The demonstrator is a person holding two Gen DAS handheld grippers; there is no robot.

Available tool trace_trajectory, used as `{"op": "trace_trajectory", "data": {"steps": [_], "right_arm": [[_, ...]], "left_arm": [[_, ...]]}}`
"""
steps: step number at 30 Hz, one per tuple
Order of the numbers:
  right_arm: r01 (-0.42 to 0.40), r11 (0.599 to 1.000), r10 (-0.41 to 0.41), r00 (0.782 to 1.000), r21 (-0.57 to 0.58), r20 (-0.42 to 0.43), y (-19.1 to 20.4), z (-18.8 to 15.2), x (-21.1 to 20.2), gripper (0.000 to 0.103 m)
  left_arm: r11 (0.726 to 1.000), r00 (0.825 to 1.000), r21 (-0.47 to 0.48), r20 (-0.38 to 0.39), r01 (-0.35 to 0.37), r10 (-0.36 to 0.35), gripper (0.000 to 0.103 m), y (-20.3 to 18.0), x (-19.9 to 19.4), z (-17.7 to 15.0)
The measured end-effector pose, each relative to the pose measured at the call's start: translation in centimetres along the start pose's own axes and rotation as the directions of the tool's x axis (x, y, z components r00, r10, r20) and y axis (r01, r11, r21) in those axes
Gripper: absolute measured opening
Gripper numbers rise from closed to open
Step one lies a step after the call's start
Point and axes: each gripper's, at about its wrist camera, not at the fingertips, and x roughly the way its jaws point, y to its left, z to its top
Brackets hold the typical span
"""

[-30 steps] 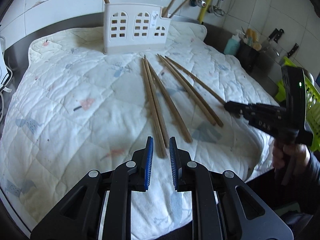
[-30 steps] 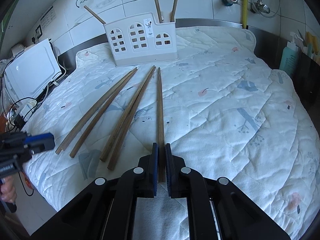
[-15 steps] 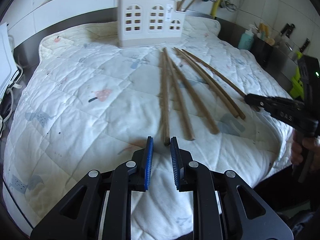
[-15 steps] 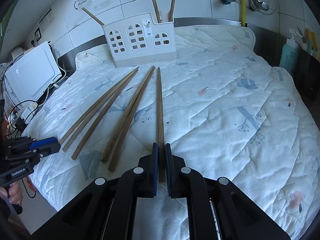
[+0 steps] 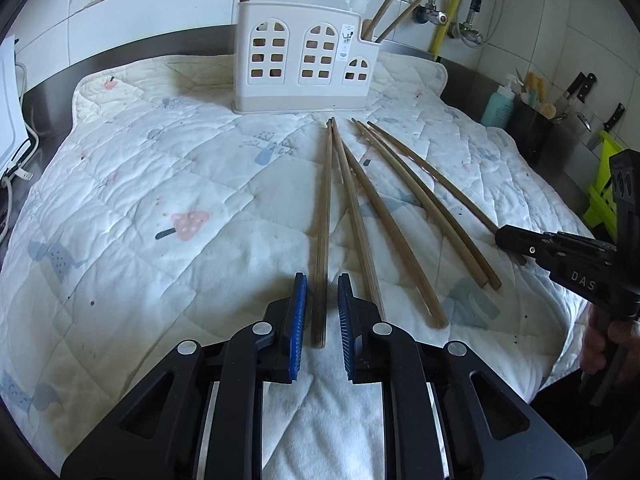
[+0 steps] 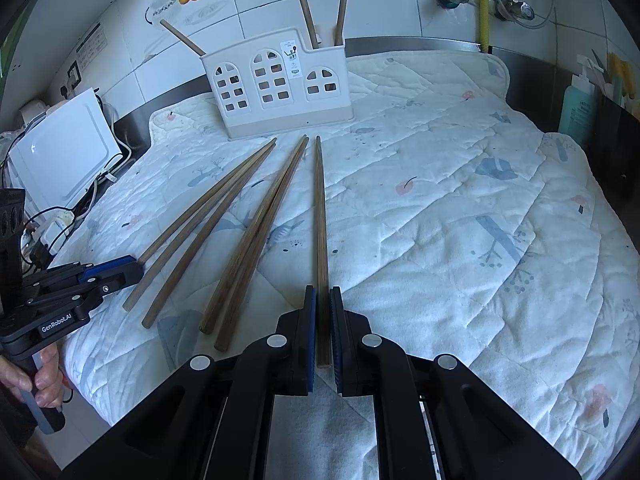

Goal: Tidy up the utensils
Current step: 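Close the right tool on a chopstick while the left tool grasps another, then lift both held chopsticks upright toward the white holder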

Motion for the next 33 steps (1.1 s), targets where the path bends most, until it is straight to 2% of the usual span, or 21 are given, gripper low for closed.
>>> {"op": "trace_trajectory", "data": {"steps": [5, 8, 17, 24, 33], "right_arm": [[0.003, 1.000, -0.003, 1.000, -0.002, 0.006, 0.0, 0.2, 0.0, 0.007], [0.020, 1.000, -0.020, 1.000, -0.021, 0.021, 0.2, 0.5, -0.8, 0.007], [0.065, 0.991, -0.046, 0.987, -0.116, 0.156, 1.2, 4.0, -6.0, 0.007], [0.035, 0.990, -0.001, 0.970, -0.137, 0.242, 0.6, 9.1, -9.0, 0.006], [0.007, 0.984, 0.046, 0.955, -0.176, 0.295, 0.2, 18.9, -10.9, 0.006]], "left_arm": [[1.000, 1.000, 0.003, 0.008, -0.008, 0.008, 0.006, 0.0, 0.4, 0.3], [1.000, 1.000, -0.011, 0.007, 0.009, -0.009, 0.005, 0.3, 0.2, 0.4], [0.999, 0.996, -0.017, 0.075, 0.043, -0.041, 0.005, 0.8, -2.4, 2.4], [0.998, 0.988, -0.013, 0.144, 0.056, -0.054, 0.005, 1.2, -4.3, 5.9], [0.998, 0.975, 0.009, 0.213, 0.059, -0.059, 0.005, 1.4, -5.2, 11.0]]}}
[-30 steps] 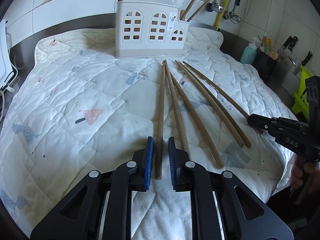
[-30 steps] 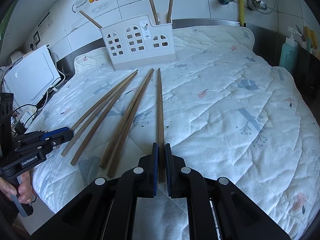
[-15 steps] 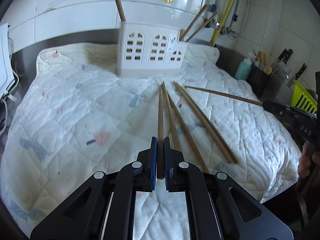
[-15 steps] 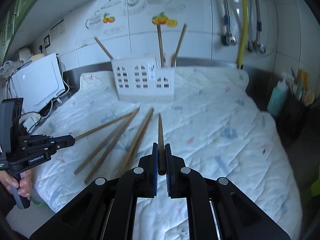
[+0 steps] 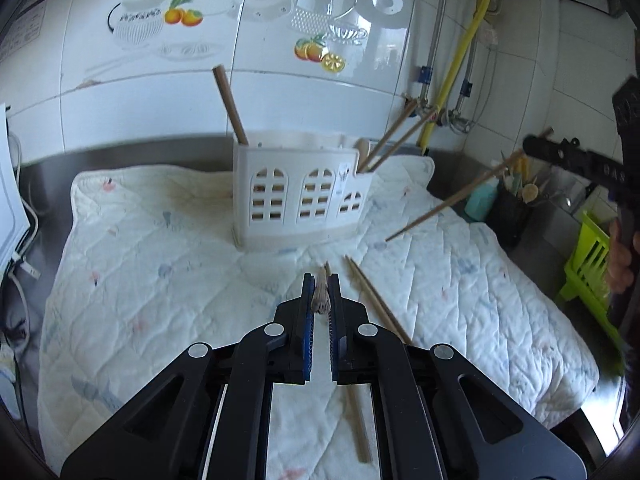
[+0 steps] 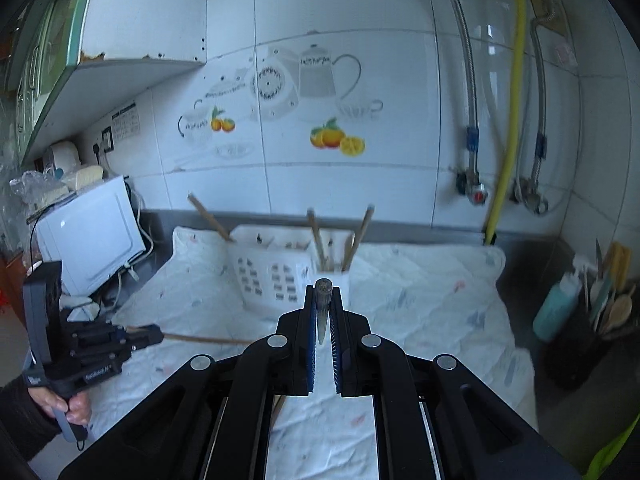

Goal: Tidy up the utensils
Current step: 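Lift both held chopsticks upright toward the white holder, then lower both chopsticks into the white holder and open both tools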

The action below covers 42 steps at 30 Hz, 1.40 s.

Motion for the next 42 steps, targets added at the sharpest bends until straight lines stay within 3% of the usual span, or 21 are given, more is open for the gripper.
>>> {"op": "trace_trajectory", "data": {"steps": [7, 14, 20, 24, 28, 34, 39, 42], "right_arm": [[-0.013, 0.999, 0.013, 1.000, -0.053, 0.003, -0.5, 7.1, 1.7, 0.006], [0.010, 0.998, -0.014, 0.998, -0.060, -0.058, -1.2, 9.9, 6.4, 0.006], [-0.034, 0.999, 0.034, 0.987, 0.006, -0.156, -2.3, 9.8, 10.9, 0.007], [-0.011, 1.000, 0.011, 0.991, 0.004, -0.136, -2.5, 9.5, 11.8, 0.011], [-0.003, 1.000, 0.004, 0.995, 0.015, -0.098, -2.9, 9.3, 11.0, 0.022], [0.022, 0.999, -0.021, 0.999, 0.023, -0.040, -3.5, 8.3, 8.3, 0.028], [0.020, 0.999, -0.020, 1.000, 0.031, -0.002, -3.5, 6.5, 6.0, 0.029], [0.003, 0.999, -0.003, 1.000, 0.036, 0.000, -3.2, 4.9, 5.1, 0.029]], "left_arm": [[1.000, 1.000, 0.016, 0.031, 0.001, -0.002, 0.005, 0.0, 0.8, 3.5], [0.999, 0.998, 0.035, 0.058, 0.011, -0.013, 0.005, -0.3, 1.6, 6.1], [0.999, 0.996, 0.053, 0.093, 0.003, -0.008, 0.005, -0.5, 1.2, 8.5], [0.998, 0.993, 0.058, 0.114, 0.003, -0.009, 0.005, -0.5, 0.6, 10.2], [0.998, 0.988, 0.067, 0.153, 0.006, -0.016, 0.005, -0.4, -0.8, 12.2], [0.995, 0.968, 0.097, 0.251, -0.035, 0.010, 0.005, -0.9, -3.9, 15.6], [0.990, 0.949, 0.109, 0.310, -0.091, 0.053, 0.005, -1.0, -4.7, 18.0], [0.987, 0.949, 0.108, 0.306, -0.117, 0.079, 0.005, -0.9, -3.7, 18.9]]}}
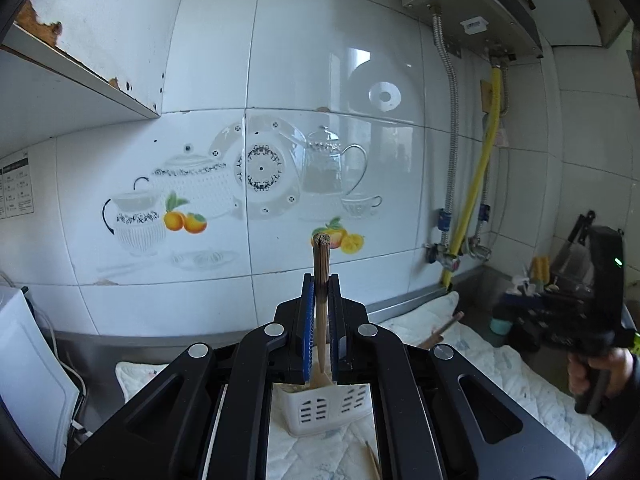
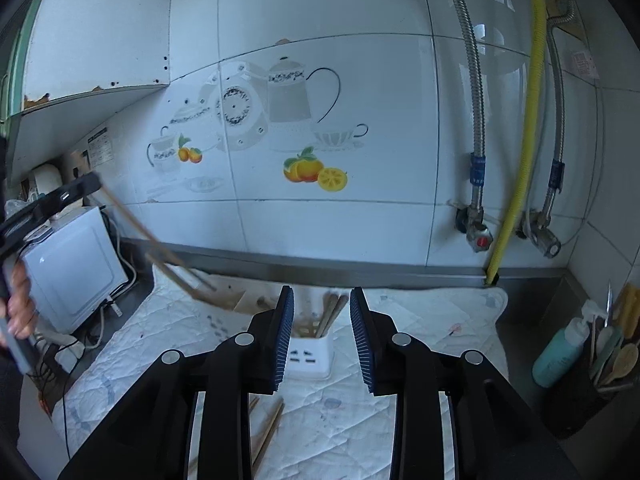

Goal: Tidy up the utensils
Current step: 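Lower both chopsticks into the white holder and open both tools, then lower the right tool and close it on a chopstick while the left tool grasps another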

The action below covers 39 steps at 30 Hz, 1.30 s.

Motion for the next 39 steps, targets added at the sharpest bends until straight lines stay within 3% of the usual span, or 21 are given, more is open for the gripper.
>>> {"op": "trace_trajectory", "data": {"steps": [6, 12, 17, 27, 28, 29, 39], "right_arm": [[-0.013, 1.000, 0.013, 1.000, -0.008, -0.010, 1.1, -4.0, -1.5, 0.031], [-0.026, 1.000, 0.026, 0.998, -0.013, -0.056, 2.5, -8.7, -1.8, 0.032], [-0.015, 1.000, 0.012, 0.994, -0.023, -0.113, 4.1, -12.8, -1.2, 0.032], [-0.035, 0.999, 0.033, 0.975, -0.001, -0.221, 6.9, -19.5, -0.5, 0.032], [-0.046, 0.999, 0.048, 0.972, 0.012, -0.232, 7.2, -20.0, -0.5, 0.032], [-0.052, 0.998, 0.056, 0.969, 0.024, -0.242, 7.5, -20.6, -0.5, 0.032], [-0.044, 0.995, 0.070, 0.949, 0.091, -0.307, 8.9, -24.4, 0.4, 0.016]], "left_arm": [[0.999, 0.998, -0.013, -0.044, -0.037, 0.037, 0.005, 0.6, 3.4, -0.9], [0.998, 0.991, -0.055, -0.131, -0.029, 0.022, 0.005, 1.5, 6.3, -2.6], [0.997, 0.988, -0.072, -0.152, -0.021, 0.010, 0.008, 1.7, 7.0, -3.2], [0.998, 0.995, -0.061, -0.100, -0.005, -0.001, 0.025, 1.0, 3.5, -2.8], [0.998, 0.996, -0.059, -0.094, -0.009, 0.004, 0.035, 0.8, 2.9, -3.0], [0.998, 0.996, -0.054, -0.084, -0.019, 0.014, 0.037, 0.7, 2.1, -3.3], [1.000, 0.989, -0.012, -0.149, -0.029, 0.027, 0.037, -0.4, -3.0, -9.7]]}}
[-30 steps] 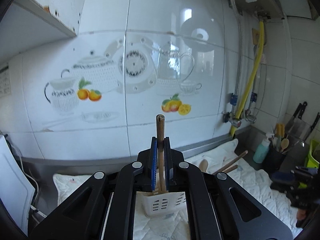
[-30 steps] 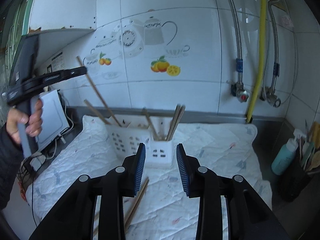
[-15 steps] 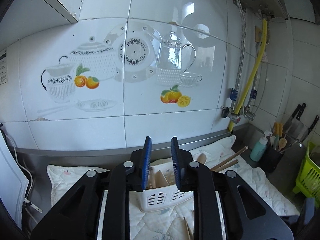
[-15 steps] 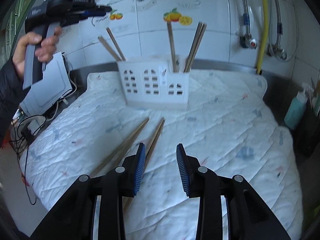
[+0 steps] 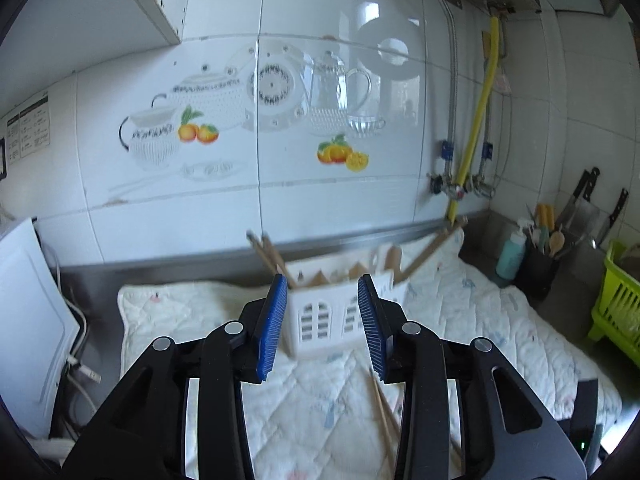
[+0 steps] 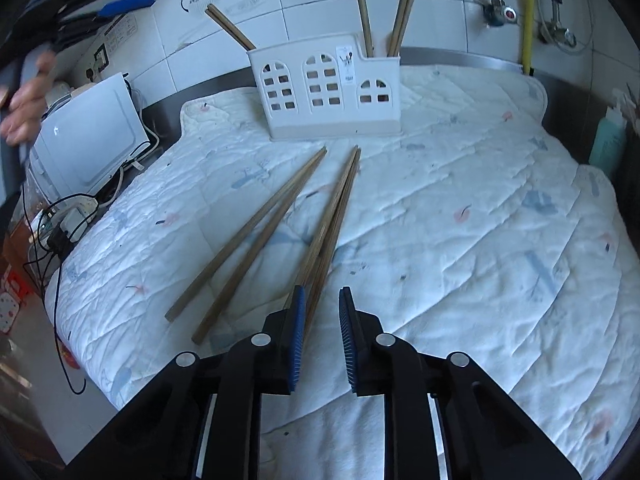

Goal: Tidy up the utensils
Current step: 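Lower the right tool and close it on a chopstick while the left tool grasps another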

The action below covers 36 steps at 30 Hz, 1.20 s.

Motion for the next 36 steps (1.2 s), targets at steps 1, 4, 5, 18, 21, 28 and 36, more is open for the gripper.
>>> {"op": "trace_trajectory", "data": {"steps": [1, 4, 5, 18, 21, 28, 36], "right_arm": [[-0.005, 1.000, 0.005, 1.000, 0.004, -0.001, 0.1, -0.1, 0.0, 0.015], [0.003, 1.000, -0.003, 1.000, 0.009, -0.005, 0.3, -0.4, 0.3, 0.011], [-0.002, 1.000, 0.003, 1.000, 0.014, -0.009, 0.4, -0.5, 0.4, 0.010], [0.025, 0.999, -0.024, 0.999, 0.033, -0.026, 0.8, -0.8, 1.5, 0.010], [0.048, 0.999, -0.048, 0.999, 0.004, -0.018, 1.2, -0.9, 1.4, 0.009], [0.049, 0.999, -0.049, 0.999, 0.019, -0.009, 0.7, -1.0, 1.0, 0.007], [0.065, 0.998, -0.066, 0.997, 0.021, 0.030, 0.1, -0.9, -0.6, 0.006]], "left_arm": [[1.000, 1.000, -0.002, -0.011, -0.001, 0.001, 0.037, -0.1, -0.2, -0.8], [1.000, 0.998, -0.010, -0.063, -0.004, 0.003, 0.037, -0.3, -0.5, -3.8], [1.000, 0.997, -0.012, -0.077, -0.004, 0.003, 0.037, -0.4, -0.6, -4.7], [0.995, 0.958, -0.065, -0.273, 0.076, -0.091, 0.037, -2.9, -0.4, -15.4], [0.991, 0.941, -0.082, -0.313, 0.105, -0.126, 0.037, -3.8, 0.2, -17.2], [0.988, 0.916, -0.076, -0.370, 0.133, -0.152, 0.033, -5.5, 1.9, -19.7], [0.990, 0.914, -0.077, -0.381, 0.117, -0.137, 0.019, -5.9, 3.0, -20.9]]}}
